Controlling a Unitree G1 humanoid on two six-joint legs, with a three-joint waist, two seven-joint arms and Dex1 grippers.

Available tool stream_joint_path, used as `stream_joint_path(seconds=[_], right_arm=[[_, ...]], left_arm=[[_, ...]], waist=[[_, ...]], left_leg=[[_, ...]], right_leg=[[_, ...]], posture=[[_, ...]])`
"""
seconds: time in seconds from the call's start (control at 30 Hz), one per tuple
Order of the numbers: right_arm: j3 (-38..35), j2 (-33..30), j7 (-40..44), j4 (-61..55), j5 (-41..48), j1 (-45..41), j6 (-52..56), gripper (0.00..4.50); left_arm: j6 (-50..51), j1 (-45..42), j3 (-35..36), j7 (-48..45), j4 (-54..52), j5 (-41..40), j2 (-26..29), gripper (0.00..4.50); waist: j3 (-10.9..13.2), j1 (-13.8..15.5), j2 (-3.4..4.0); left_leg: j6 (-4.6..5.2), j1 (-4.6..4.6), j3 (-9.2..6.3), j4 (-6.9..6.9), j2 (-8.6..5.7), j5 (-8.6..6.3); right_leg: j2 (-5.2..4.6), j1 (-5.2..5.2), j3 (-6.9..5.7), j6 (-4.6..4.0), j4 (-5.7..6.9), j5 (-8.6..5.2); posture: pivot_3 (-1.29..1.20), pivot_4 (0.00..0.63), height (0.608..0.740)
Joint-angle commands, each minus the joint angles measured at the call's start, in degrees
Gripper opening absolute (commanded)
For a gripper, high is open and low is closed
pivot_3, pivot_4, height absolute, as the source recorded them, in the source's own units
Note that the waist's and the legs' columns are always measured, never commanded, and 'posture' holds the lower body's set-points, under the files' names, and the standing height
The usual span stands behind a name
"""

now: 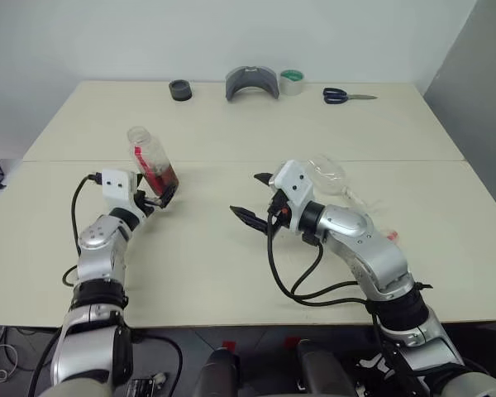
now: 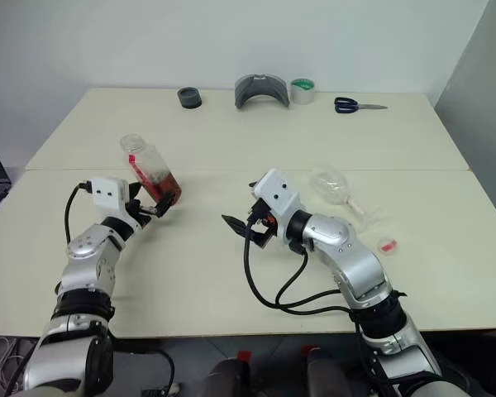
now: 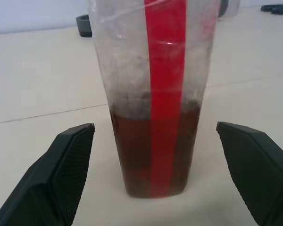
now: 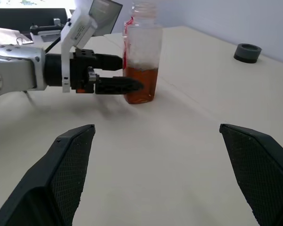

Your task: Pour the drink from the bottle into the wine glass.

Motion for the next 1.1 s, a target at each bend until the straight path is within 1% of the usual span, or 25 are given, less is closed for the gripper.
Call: stream_joint_path(seconds=[0.03,0.17,0.27,0.43,0.53,0.6,0.63,0.73,0.83,0.93,1.1], right_arm=[[-4.84,-1.38,-1.45,-5.71,1.71,1.42,2.91,4.50],[-10.82,-4.80,-3.15,-10.04,3.11,3.37,8.33,4.50],[-13.90,-7.63,-5.90,-12.39,1.89,3.58,12.36,4.50],[-12.93,-14.09,-9.26,-13.64,-1.58,0.77,23.85,4.50],[-12.73,-15.86,-8.24,-10.57,-0.60,-1.94,29.43,4.50],[-11.92,-18.06,-6.74,-5.00,-1.10,-4.86,30.72,4.50],[-11.65,-19.12,-5.55,-1.41,-1.04,-6.71,31.05,4.50],[-8.57,-22.91,-1.91,9.22,-3.02,-11.87,26.76,4.50],[-5.74,-23.96,-2.23,14.77,-6.24,-14.13,22.22,4.50],[-3.83,-22.92,-3.42,15.29,-8.75,-13.74,19.60,4.50],[-3.82,-21.97,-3.93,12.59,-10.13,-12.41,20.86,4.50]], left_arm=[[1.58,6.12,-0.27,0.77,-12.34,-0.02,0.28,4.45],[5.09,15.47,-1.71,-0.90,-25.68,-0.70,0.61,4.45],[7.65,19.41,-3.71,-3.02,-31.50,-1.49,0.42,4.45],[9.62,18.25,-7.66,-6.20,-34.08,-1.82,-0.43,4.45],[9.91,16.21,-10.55,-9.04,-34.61,-1.72,-0.42,4.45],[9.71,14.12,-12.69,-11.23,-34.22,-1.56,-0.40,4.45],[9.24,13.09,-13.86,-12.42,-33.95,-1.19,-0.31,4.45],[8.18,10.20,-15.68,-13.37,-33.37,-0.29,-0.93,4.45],[8.85,8.60,-16.22,-12.71,-33.71,-0.33,-2.00,4.45],[9.86,8.03,-16.83,-11.81,-34.96,0.02,-3.11,4.45],[11.17,7.84,-17.79,-10.93,-36.65,0.31,-4.21,4.45]], waist=[[0.00,0.03,0.00],[0.00,0.30,0.00],[0.00,0.51,0.00],[0.00,0.98,0.00],[0.00,0.92,0.00],[0.00,0.91,0.00],[0.00,0.91,0.00],[0.00,0.97,0.00],[0.00,0.84,0.00],[0.00,0.67,0.00],[0.00,0.85,0.00]], left_leg=[[0.00,0.00,-0.02,-0.01,0.02,0.00],[0.00,0.02,-0.02,0.00,0.09,-0.01],[0.01,0.02,0.04,-0.02,0.06,-0.01],[0.01,0.03,0.18,-0.01,-0.03,-0.01],[0.01,0.04,0.20,-0.02,-0.04,-0.01],[0.01,0.04,0.20,-0.03,-0.03,-0.01],[0.02,0.04,0.21,-0.04,-0.04,-0.01],[0.02,0.05,0.25,-0.02,-0.07,-0.01],[0.03,0.03,0.25,-0.05,-0.05,-0.01],[0.03,0.01,0.28,-0.07,-0.04,-0.02],[0.03,-0.07,0.23,-0.01,-0.04,-0.01]], right_leg=[[-0.05,0.00,0.02,0.00,-0.01,0.00],[-0.13,0.04,0.05,0.00,-0.01,0.00],[-0.11,0.07,0.02,0.00,-0.04,0.00],[-0.03,0.12,-0.02,0.00,-0.11,0.00],[0.04,0.12,0.00,0.00,-0.12,0.00],[0.06,0.12,-0.01,0.00,-0.12,0.00],[0.06,0.12,-0.01,0.00,-0.13,0.00],[0.05,0.14,0.01,0.00,-0.14,0.00],[0.06,0.13,0.00,-0.01,-0.18,0.00],[0.05,0.10,0.02,-0.01,-0.20,0.00],[0.03,0.06,0.01,0.00,-0.16,0.00]], posture=[[0.00,0.150,0.740],[0.00,0.150,0.740],[0.00,0.150,0.740],[0.00,0.150,0.740],[0.00,0.150,0.740],[0.00,0.150,0.740],[0.00,0.150,0.740],[0.00,0.150,0.740],[0.00,0.150,0.740],[0.00,0.150,0.740],[0.00,0.150,0.740]])
